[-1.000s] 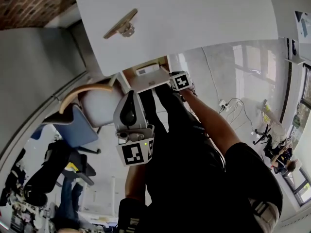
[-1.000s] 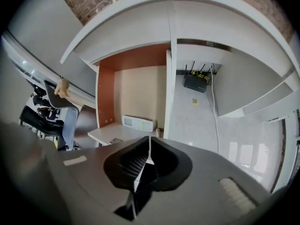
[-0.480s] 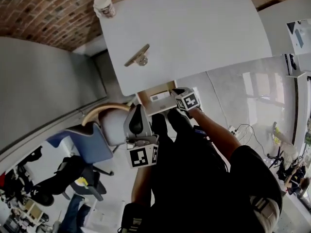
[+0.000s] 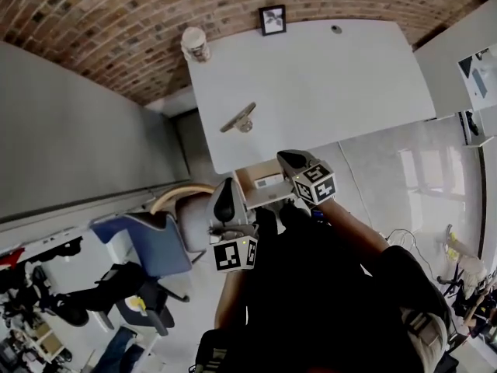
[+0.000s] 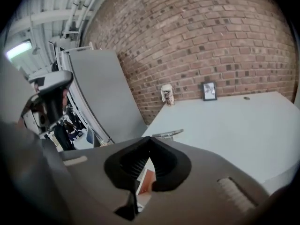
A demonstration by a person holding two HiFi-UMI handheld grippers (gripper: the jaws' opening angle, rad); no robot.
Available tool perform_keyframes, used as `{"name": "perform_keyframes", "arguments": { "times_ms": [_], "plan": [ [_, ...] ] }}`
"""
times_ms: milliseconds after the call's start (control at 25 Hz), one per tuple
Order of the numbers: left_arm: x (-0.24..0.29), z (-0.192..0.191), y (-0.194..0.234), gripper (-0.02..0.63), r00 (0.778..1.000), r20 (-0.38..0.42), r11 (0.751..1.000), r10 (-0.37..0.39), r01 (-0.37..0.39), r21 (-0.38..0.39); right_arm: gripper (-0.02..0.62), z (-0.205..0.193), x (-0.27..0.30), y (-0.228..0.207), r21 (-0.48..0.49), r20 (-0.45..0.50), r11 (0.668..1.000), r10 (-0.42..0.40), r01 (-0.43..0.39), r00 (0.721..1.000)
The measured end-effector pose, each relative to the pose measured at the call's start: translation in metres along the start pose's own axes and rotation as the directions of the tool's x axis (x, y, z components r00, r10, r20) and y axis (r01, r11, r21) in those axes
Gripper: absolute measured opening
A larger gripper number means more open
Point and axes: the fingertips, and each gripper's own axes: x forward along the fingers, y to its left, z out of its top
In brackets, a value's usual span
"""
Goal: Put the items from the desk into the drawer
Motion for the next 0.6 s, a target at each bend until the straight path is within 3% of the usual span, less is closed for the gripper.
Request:
{"name": "perform_keyframes", "arguments": {
  "times_ms": [200,360,600],
  "plan": [
    [-0.004,0.009,0.001,0.015,1.0,0.02,1.0,0.011,-0.011,0.005,0.003,0.053,-0.035,0.032,-0.065,0.141,0.997,0.038,-0.029,0.989],
    [-0.006,0.011,0.002,0.015,0.999,0.033,1.0,0.025,-0.025,0.013,0.003,0.079,-0.067,0.057,-0.197,0.239,0.98,0.047,0.001,0.97],
    [-0.009,0.006,0.002,0.015,0.999,0.024,0.999,0.038,-0.038,0.004,0.003,0.062,-0.074,0.067,-0.215,0.225,0.977,0.059,-0.01,0.972]
  ]
}}
